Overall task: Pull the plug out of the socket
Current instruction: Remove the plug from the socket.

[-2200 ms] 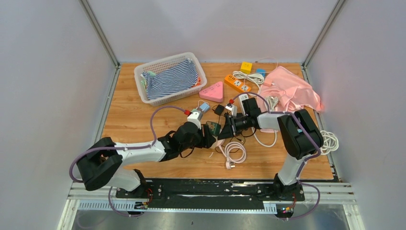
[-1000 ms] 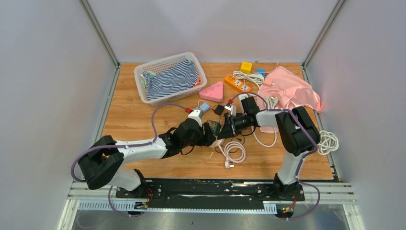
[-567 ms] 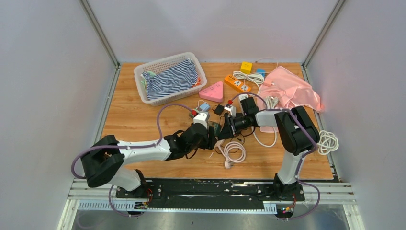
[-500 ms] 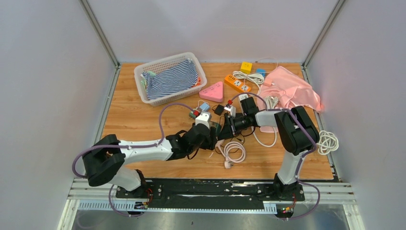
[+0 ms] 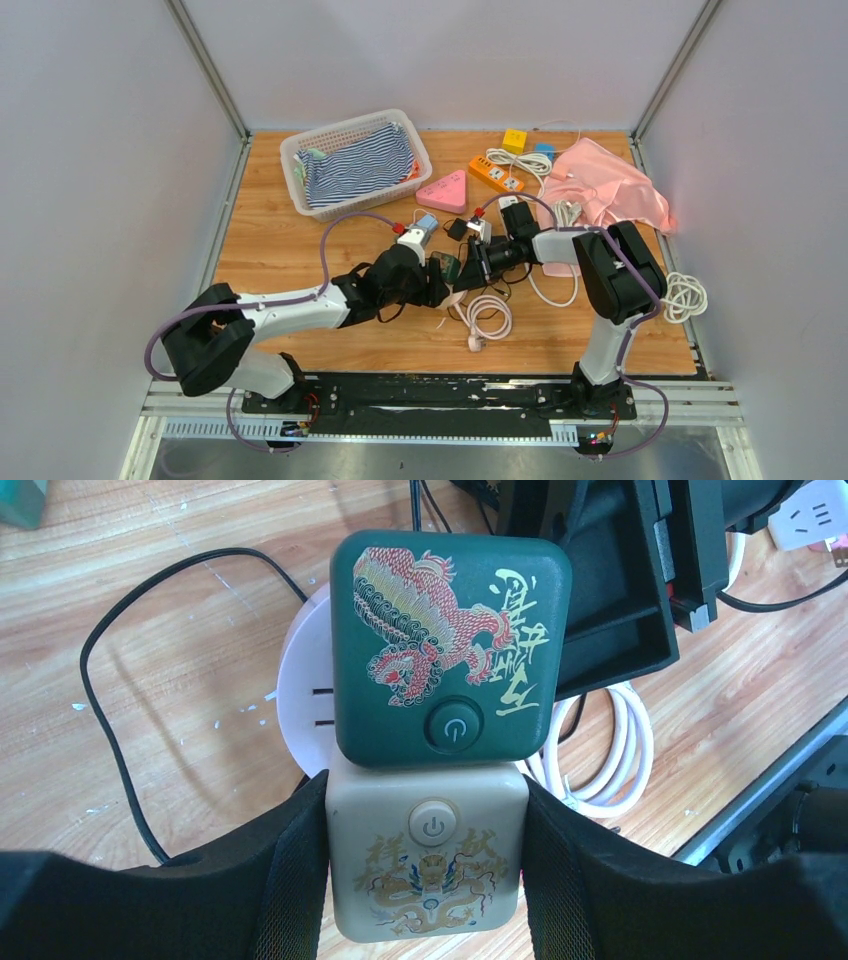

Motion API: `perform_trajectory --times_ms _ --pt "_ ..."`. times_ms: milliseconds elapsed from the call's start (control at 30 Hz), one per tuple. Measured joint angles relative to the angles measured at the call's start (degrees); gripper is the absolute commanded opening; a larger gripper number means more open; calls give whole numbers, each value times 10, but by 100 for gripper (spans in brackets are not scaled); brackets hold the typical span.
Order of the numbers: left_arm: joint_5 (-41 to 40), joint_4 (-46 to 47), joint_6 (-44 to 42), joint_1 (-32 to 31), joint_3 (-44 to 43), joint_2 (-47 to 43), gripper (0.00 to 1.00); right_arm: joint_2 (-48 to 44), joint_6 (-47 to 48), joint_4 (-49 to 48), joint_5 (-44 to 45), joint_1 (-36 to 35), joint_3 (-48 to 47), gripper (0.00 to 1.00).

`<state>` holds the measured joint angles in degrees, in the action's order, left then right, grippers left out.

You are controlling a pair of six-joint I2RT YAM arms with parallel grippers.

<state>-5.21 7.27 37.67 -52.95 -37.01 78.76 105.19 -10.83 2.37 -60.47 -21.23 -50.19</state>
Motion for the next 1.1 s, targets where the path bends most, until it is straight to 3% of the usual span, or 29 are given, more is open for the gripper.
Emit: perform_trajectory --times_ms 167,367,467,533,733,867,1100 --pt "-14 -2 -15 -11 0 -1 0 0 0 3 0 0 0 0" --pt "-129 -109 -51 -75 -76 31 0 1 3 6 4 -3 0 0" --pt "-147 -130 -57 -84 -89 35 0 2 3 7 5 -4 0 0" --pt "-136 -123 -56 -77 -83 28 0 2 3 7 5 -4 0 0" --pt "-4 -41 -19 -4 -20 -6 0 2 3 8 7 -4 -1 0" --pt "10 -25 -19 5 -11 -9 0 2 3 11 7 -4 -2 0" --pt "-137 -137 -57 -83 -93 4 0 5 6 15 7 -4 -4 0"
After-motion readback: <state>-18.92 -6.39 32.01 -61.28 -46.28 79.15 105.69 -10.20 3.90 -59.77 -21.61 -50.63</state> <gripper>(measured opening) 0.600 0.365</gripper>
